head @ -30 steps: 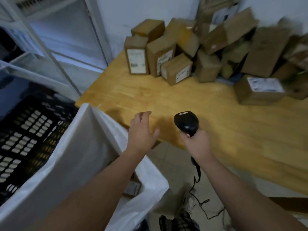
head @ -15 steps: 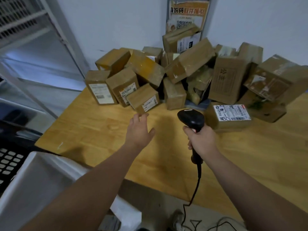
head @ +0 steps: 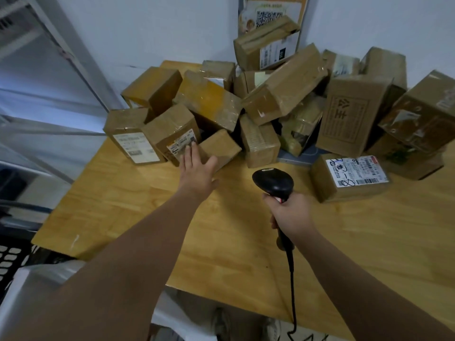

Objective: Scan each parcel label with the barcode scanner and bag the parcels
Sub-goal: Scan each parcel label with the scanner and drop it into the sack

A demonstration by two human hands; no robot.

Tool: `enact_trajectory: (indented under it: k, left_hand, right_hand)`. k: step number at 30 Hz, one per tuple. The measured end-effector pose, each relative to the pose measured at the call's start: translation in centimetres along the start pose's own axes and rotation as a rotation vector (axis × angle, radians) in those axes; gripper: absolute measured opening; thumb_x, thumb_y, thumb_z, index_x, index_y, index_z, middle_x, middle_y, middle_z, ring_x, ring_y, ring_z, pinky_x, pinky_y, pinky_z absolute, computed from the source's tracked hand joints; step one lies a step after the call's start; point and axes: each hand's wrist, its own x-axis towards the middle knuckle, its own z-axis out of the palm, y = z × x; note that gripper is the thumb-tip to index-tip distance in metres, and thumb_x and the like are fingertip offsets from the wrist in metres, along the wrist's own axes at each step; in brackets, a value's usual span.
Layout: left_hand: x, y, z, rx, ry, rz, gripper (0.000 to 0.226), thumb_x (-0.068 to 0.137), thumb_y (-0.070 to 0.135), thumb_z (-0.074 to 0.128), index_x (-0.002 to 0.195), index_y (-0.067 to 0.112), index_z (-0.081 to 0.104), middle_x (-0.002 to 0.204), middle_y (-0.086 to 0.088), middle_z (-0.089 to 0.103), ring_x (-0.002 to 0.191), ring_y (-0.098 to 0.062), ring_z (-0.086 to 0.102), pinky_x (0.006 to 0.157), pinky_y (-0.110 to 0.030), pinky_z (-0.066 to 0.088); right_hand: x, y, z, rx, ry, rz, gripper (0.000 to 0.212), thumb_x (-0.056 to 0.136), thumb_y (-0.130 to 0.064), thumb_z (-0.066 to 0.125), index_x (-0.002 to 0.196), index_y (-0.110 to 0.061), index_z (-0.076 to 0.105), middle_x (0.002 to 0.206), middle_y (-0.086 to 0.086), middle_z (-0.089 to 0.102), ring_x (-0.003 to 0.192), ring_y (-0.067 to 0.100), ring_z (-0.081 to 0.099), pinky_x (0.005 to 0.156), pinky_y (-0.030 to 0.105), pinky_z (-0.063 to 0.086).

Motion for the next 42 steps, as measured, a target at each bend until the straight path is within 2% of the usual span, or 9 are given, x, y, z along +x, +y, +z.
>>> enact_trajectory:
  k: [5, 11, 15, 19, 23, 27, 33, 37, 42]
  left_hand:
    - [0.9, 0.8, 0.6, 0.099, 0.051, -0.054, 0.067, 0.083, 0.048, 0.067, 0.131, 0.021, 0.030, 0.153, -0.020, 0.009, 0.141, -0.039, 0.012, 0.113, -0.054, 0.024]
    - [0.8, 0.7, 0.6, 0.131, 0.113, 0.019, 0.063, 0.085, 0.042, 0.066, 0.131, 0.014, 0.032, 0.144, -0.016, 0.026, 0.129, -0.034, 0.031, 0.103, -0.044, 0.039]
    - [-1.7, 0.6, 0.2, -0.327, -0.014, 0.011, 0.057, 0.078, 0.041, 0.073, 0.119, 0.023, 0.038, 0.119, -0.005, 0.041, 0.105, -0.023, 0.044, 0.088, -0.037, 0.044]
    - [-6.0, 1.3, 0.8, -0.824, -0.154, 0.094, 0.036, 0.084, 0.038, 0.071, 0.094, 0.026, 0.039, 0.084, 0.006, 0.050, 0.067, -0.010, 0.048, 0.064, -0.028, 0.041]
    - [-8.2, 3.3, 1.3, -0.918, -0.321, 0.087, 0.023, 0.089, 0.035, 0.065, 0.096, 0.025, 0.045, 0.086, 0.005, 0.057, 0.073, -0.012, 0.054, 0.066, -0.028, 0.044]
    - [-8.6, 4.9, 1.8, -0.989, -0.313, -0.047, 0.015, 0.093, 0.033, 0.058, 0.098, 0.023, 0.049, 0.081, 0.003, 0.054, 0.073, -0.012, 0.050, 0.064, -0.028, 0.038]
    - [-8.2, 5.6, 1.7, -0.998, -0.370, -0.157, 0.046, 0.088, 0.047, 0.064, 0.123, 0.023, 0.046, 0.104, 0.005, 0.059, 0.090, -0.009, 0.058, 0.071, -0.023, 0.046]
    - [-7.9, 5.3, 1.5, -0.938, -0.306, -0.139, 0.046, 0.095, 0.047, 0.052, 0.134, 0.022, 0.046, 0.124, -0.005, 0.057, 0.104, -0.019, 0.056, 0.088, -0.030, 0.044]
    - [-7.1, 4.5, 1.4, -0.880, -0.247, -0.058, 0.049, 0.099, 0.041, 0.048, 0.143, 0.021, 0.044, 0.144, -0.005, 0.047, 0.125, -0.021, 0.048, 0.095, -0.023, 0.037]
  right_hand:
    - [0.1, 0.1, 0.3, -0.009, -0.015, -0.012, 0.016, 0.088, -0.026, 0.067, 0.086, -0.012, 0.063, 0.064, 0.007, 0.059, 0.058, 0.019, 0.060, 0.059, 0.034, 0.054]
    - [-0.3, 0.3, -0.7, 0.038, 0.011, -0.027, 0.012, 0.089, -0.024, 0.067, 0.084, -0.014, 0.062, 0.063, 0.004, 0.059, 0.057, 0.016, 0.060, 0.056, 0.030, 0.055]
    - [-1.1, 0.9, -2.2, 0.062, 0.032, -0.059, 0.018, 0.089, -0.023, 0.067, 0.081, -0.007, 0.063, 0.061, 0.008, 0.060, 0.051, 0.016, 0.059, 0.052, 0.026, 0.053]
    - [-2.6, 2.5, -2.8, 0.070, -0.022, -0.048, 0.022, 0.089, -0.019, 0.066, 0.072, -0.005, 0.063, 0.053, 0.010, 0.057, 0.047, 0.020, 0.057, 0.055, 0.036, 0.052]
    - [-4.4, 4.3, -2.4, 0.019, -0.058, -0.052, 0.023, 0.090, -0.016, 0.065, 0.068, -0.009, 0.060, 0.045, -0.002, 0.055, 0.041, 0.013, 0.053, 0.045, 0.024, 0.048]
    - [-5.1, 5.6, -2.4, 0.030, -0.028, -0.036, 0.022, 0.089, -0.017, 0.067, 0.069, -0.011, 0.060, 0.050, 0.003, 0.055, 0.044, 0.016, 0.055, 0.046, 0.027, 0.049]
    - [-5.5, 6.2, -2.6, 0.031, -0.019, -0.021, 0.021, 0.088, -0.018, 0.068, 0.071, -0.008, 0.061, 0.055, 0.006, 0.054, 0.048, 0.020, 0.055, 0.050, 0.033, 0.050]
    - [-6.5, 6.9, -3.7, -0.104, -0.017, -0.093, 0.018, 0.085, -0.018, 0.069, 0.073, -0.005, 0.062, 0.057, 0.010, 0.057, 0.052, 0.022, 0.057, 0.055, 0.043, 0.052]
    - [-8.3, 6.2, -5.0, -0.129, -0.026, -0.150, 0.015, 0.085, -0.018, 0.069, 0.078, -0.004, 0.066, 0.059, 0.015, 0.061, 0.051, 0.021, 0.059, 0.055, 0.043, 0.053]
